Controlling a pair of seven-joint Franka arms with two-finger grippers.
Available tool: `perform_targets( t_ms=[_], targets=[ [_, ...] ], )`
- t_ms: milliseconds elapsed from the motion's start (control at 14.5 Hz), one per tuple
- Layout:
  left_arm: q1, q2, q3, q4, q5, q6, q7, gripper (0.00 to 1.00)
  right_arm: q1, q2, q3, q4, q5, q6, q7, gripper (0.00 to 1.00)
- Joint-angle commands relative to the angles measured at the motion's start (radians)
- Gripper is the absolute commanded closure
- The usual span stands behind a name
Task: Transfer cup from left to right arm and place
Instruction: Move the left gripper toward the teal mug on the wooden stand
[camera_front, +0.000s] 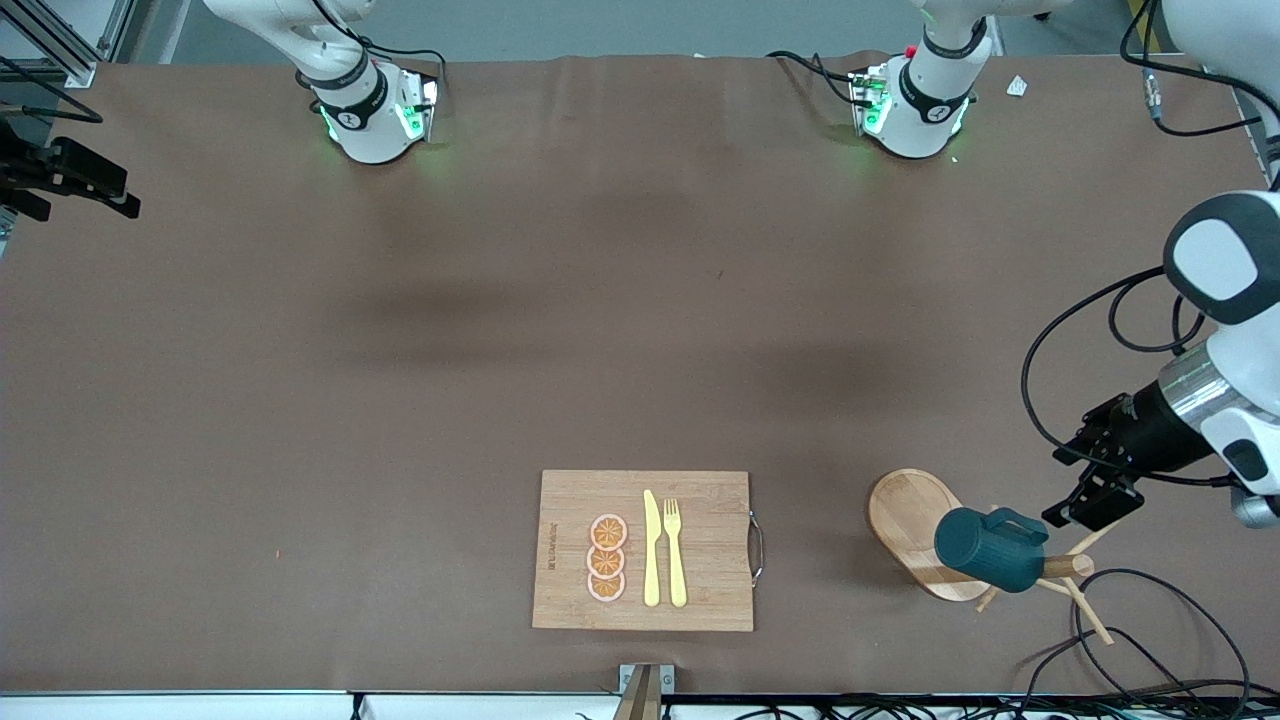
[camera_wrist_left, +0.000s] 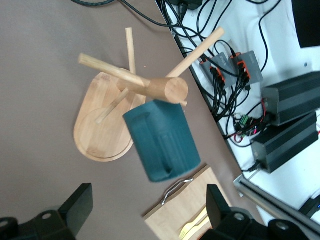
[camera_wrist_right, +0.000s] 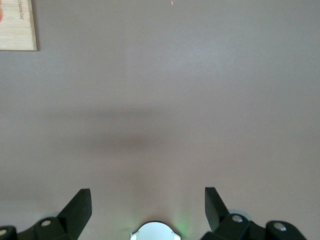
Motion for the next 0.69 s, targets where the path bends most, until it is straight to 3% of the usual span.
perform_targets(
  t_ms=[0,620],
  targets=[
    [0.000,0.051,0.000,0.034,-0.044,0.028,-0.028,0.00,0.003,-0.024,0.000,-0.017,0.005,0.002,0.006,0.00],
    [0.000,0.108,0.000,0.032,-0.185,0.100,-0.175,0.00,0.003,-0.024,0.000,-0.017,0.003,0.002,0.006,0.00]
  ],
)
